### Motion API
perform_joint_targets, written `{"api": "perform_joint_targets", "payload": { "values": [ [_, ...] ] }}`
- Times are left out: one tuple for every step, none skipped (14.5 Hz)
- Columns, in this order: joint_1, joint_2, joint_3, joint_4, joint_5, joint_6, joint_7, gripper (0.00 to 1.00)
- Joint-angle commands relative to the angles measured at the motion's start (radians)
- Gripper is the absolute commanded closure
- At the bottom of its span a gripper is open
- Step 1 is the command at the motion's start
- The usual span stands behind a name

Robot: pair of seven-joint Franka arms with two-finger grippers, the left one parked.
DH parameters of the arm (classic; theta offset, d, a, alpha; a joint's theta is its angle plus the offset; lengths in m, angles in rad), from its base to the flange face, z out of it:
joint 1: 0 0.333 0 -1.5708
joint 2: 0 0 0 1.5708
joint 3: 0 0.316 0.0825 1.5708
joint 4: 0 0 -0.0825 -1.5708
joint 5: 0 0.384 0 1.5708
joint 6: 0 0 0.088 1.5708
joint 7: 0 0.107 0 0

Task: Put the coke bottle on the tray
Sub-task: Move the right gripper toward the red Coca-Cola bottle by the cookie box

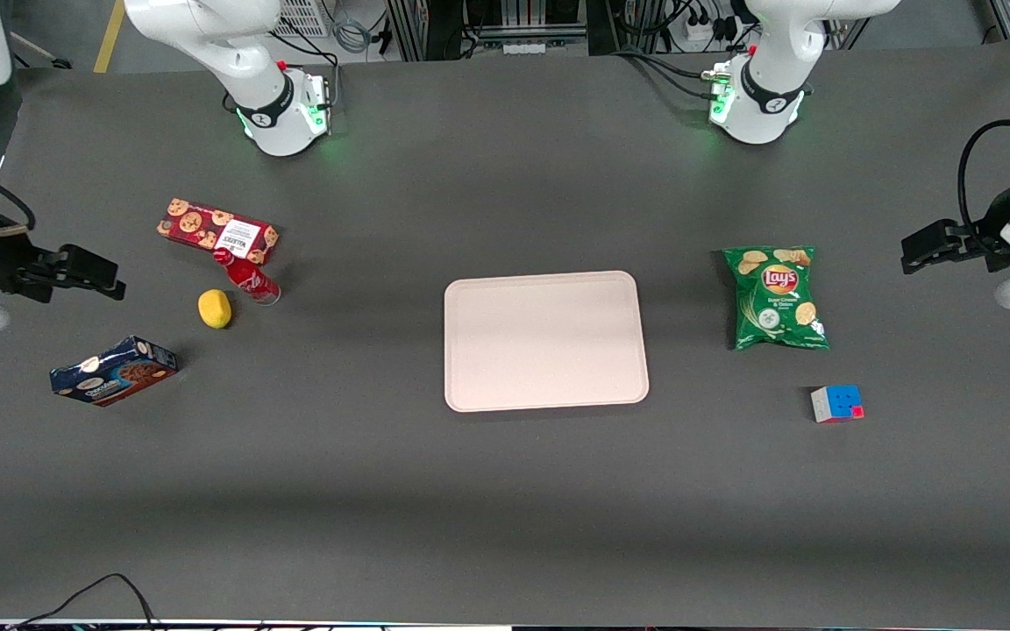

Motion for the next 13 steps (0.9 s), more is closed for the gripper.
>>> {"api": "perform_joint_targets", "payload": {
  "values": [
    [0.002,-0.141,0.031,-0.271,-0.019,0.116,0.03,0.0],
    [0.002,-0.195,0.038,-0.372,-0.02,0.184,0.03,0.0],
    [0.002,-0.258,0.052,-0.482,-0.025,0.256,0.03,0.0],
    [0.002,-0.313,0.057,-0.594,-0.029,0.326,0.03,0.0],
    [0.002,-0.355,0.061,-0.681,-0.029,0.377,0.03,0.0],
    [0.002,-0.386,0.061,-0.751,-0.029,0.425,0.029,0.0],
    [0.002,-0.4,0.061,-0.801,-0.029,0.458,0.026,0.0],
    [0.002,-0.403,0.061,-0.847,-0.029,0.5,0.015,0.0],
    [0.0,-0.415,0.061,-0.899,-0.031,0.555,0.009,0.0],
    [0.0,-0.439,0.061,-0.966,-0.031,0.627,0.004,0.0],
    [0.0,-0.455,0.061,-1.018,-0.031,0.681,0.004,0.0],
    [0.0,-0.455,0.061,-1.051,-0.031,0.715,0.003,0.0],
    [0.0,-0.449,0.061,-1.071,-0.033,0.739,0.001,0.0]
  ]
}}
